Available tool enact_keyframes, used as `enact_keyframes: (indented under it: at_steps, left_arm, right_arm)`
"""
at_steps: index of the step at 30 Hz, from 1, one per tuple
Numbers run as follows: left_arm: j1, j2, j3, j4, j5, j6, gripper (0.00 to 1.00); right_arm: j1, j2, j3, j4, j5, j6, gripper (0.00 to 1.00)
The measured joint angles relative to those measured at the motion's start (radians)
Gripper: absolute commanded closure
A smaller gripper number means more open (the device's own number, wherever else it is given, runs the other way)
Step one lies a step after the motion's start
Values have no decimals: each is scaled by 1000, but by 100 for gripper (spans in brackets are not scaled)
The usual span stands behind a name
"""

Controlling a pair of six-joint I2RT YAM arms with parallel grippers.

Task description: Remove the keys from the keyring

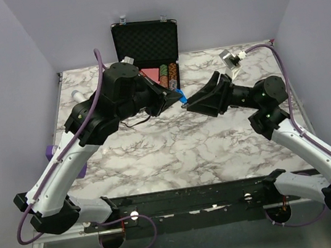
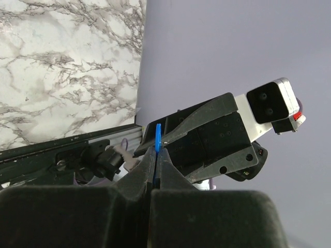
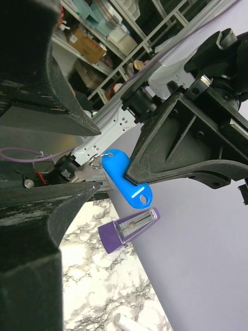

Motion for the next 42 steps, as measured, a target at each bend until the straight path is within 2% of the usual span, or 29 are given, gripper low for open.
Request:
enact_keyframes:
  at_steps: [4, 16, 31, 39, 42]
  left_arm:
    - [0, -8, -20, 15, -15, -8, 100]
    - [0, -34, -60, 48, -46, -19, 100]
    - [0, -37, -78, 70, -53, -23, 100]
    - [0, -39, -86, 73, -58, -27, 100]
    - [0, -39, -92, 75, -58, -28, 100]
  right_arm:
    - [5, 0, 0, -13, 7, -9, 59]
    - [14, 5, 0, -39, 24, -32, 65]
    - [22, 13, 0, -44, 36, -43, 65]
    - [32, 14, 0, -44, 45, -48, 72]
    - [32, 14, 0, -44, 46, -53, 78]
